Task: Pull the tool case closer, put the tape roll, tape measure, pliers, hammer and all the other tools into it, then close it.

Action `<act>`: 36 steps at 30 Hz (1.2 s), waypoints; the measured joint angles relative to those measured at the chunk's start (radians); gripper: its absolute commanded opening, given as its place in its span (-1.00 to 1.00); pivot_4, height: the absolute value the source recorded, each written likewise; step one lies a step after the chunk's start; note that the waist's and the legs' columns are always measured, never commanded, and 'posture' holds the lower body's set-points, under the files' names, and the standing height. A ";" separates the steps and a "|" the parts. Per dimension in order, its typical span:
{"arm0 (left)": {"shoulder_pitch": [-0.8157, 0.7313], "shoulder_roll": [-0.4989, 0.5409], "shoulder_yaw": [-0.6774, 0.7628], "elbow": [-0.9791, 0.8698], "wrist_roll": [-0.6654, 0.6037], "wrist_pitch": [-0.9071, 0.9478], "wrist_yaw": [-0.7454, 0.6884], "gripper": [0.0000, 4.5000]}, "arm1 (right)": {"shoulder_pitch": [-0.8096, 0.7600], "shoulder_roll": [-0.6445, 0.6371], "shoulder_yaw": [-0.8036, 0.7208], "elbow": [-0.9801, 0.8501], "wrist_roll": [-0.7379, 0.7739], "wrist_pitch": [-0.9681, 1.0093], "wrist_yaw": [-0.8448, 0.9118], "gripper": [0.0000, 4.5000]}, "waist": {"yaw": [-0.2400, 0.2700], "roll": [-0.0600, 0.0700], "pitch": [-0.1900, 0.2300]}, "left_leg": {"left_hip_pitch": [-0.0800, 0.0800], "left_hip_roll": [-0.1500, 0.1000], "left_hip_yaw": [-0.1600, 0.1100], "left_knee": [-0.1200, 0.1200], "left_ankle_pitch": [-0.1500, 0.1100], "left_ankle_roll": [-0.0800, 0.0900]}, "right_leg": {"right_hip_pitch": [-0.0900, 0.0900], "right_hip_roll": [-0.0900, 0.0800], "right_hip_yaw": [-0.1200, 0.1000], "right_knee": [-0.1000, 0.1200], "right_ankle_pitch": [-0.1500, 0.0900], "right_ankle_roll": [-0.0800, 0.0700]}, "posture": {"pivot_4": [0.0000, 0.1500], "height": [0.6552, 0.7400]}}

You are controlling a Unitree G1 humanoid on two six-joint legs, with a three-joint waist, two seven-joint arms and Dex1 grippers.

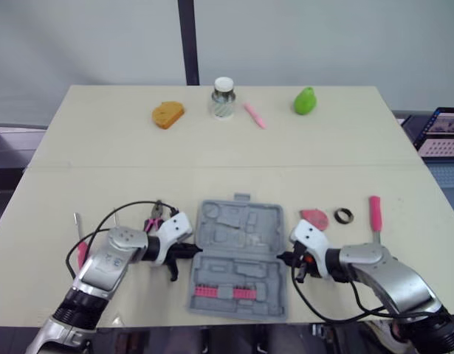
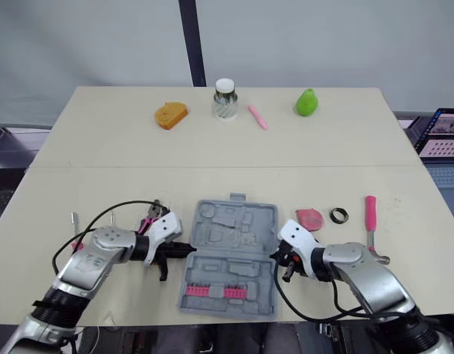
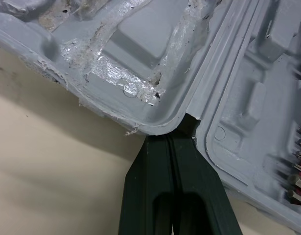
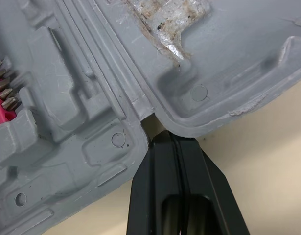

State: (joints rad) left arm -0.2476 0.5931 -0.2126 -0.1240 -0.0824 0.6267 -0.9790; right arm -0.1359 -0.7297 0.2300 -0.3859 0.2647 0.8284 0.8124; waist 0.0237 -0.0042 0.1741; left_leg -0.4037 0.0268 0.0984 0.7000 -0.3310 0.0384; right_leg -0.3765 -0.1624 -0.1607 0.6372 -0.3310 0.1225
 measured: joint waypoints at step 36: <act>0.155 0.051 0.003 -0.177 -0.069 0.093 0.027 -0.99 | 0.079 -0.054 0.038 -0.081 0.007 0.028 0.002 -1.00 | 0.001 0.000 0.000 | 0.000 0.000 0.000 0.000 0.000 0.000 | 0.000 -0.001 0.000 -0.001 0.000 0.000 | 1.00 -0.06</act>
State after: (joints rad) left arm -0.0923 0.6440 -0.2098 -0.3006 -0.1510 0.7200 -0.9519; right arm -0.0571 -0.7838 0.2677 -0.4665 0.2721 0.8559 0.8147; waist 0.0243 -0.0042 0.1741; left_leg -0.4036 0.0268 0.0980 0.6997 -0.3310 0.0384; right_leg -0.3763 -0.1630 -0.1607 0.6366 -0.3310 0.1225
